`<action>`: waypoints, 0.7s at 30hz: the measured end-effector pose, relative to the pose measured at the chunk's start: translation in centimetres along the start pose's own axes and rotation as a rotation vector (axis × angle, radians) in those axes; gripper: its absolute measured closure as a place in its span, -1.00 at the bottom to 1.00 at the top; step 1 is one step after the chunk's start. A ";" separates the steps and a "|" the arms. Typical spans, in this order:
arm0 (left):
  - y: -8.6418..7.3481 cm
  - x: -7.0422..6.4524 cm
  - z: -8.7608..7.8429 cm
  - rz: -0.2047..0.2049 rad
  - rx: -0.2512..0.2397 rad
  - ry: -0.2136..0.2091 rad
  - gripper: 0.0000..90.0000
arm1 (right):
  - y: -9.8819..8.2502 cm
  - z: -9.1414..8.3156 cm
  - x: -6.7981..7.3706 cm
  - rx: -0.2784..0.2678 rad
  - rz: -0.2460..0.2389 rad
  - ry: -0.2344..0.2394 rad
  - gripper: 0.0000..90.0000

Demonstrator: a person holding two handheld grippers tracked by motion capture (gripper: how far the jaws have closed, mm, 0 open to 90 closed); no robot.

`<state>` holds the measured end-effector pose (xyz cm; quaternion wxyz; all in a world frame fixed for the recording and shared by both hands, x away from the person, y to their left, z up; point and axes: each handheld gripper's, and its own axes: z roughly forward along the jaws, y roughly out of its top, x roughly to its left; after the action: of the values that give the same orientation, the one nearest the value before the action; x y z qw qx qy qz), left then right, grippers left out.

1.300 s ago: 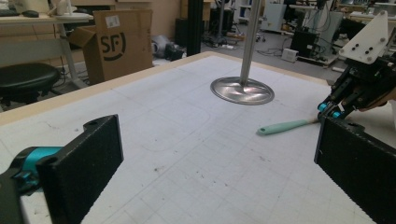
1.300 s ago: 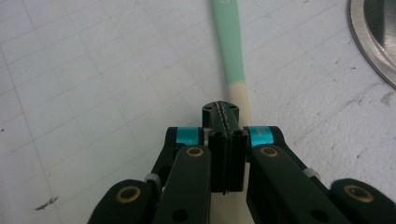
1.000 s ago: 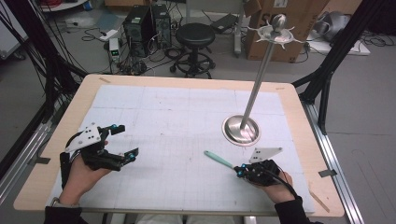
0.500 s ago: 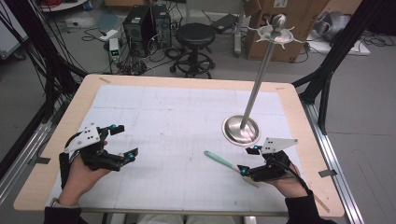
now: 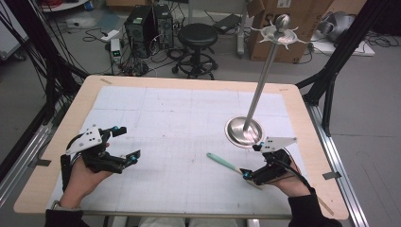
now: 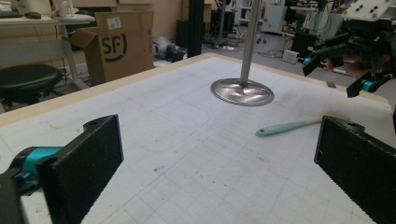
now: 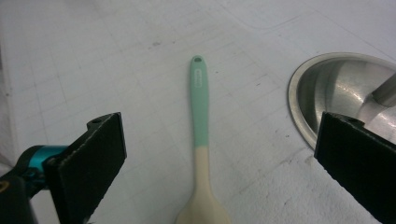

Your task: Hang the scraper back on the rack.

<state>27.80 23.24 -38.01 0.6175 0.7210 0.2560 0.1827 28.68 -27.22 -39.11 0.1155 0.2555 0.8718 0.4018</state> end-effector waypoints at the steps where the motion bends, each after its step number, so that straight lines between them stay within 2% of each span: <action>1: 0.0 0.0 0.0 0.000 0.000 -0.001 -0.96 | 0.1 0.3 0.0 0.007 -0.011 0.002 -0.97; 5: -0.1 -0.1 0.0 0.004 0.005 -0.003 -0.96 | 0.6 1.0 0.3 0.054 -0.026 -0.002 -0.94; 7: -0.2 -0.2 0.0 0.001 0.004 -0.006 -0.96 | 0.7 1.2 0.3 0.072 -0.024 0.019 -0.89; 9: -0.2 -0.2 0.0 0.002 0.009 -0.002 -0.96 | 0.7 1.5 0.2 0.094 -0.017 0.021 -0.85; 11: -0.3 -0.2 -0.1 -0.001 0.010 0.000 -0.96 | 0.7 1.8 0.1 0.123 -0.015 0.032 -0.67; 12: -0.3 -0.2 -0.1 0.000 0.012 0.000 -0.96 | 0.7 2.1 0.1 0.145 -0.031 0.029 -0.59; 13: -0.3 -0.2 -0.2 0.001 0.012 0.000 -0.96 | 0.7 2.1 0.1 0.145 -0.031 0.029 -0.59; 14: -0.3 -0.2 -0.3 0.000 0.009 0.004 -0.96 | 0.8 2.3 0.2 0.167 -0.048 0.018 -0.42; 16: -0.2 -0.1 -0.6 -0.001 0.003 0.012 -0.96 | 0.8 2.5 0.3 0.174 -0.046 0.023 -0.39; 21: -0.2 0.1 -1.0 -0.006 -0.003 0.024 -0.96 | 1.0 3.3 0.5 0.249 -0.073 0.035 -0.09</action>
<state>27.28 24.14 -38.06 0.6161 0.7169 0.2651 0.1900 29.94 -24.29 -40.47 0.0823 0.2291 0.9254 0.2904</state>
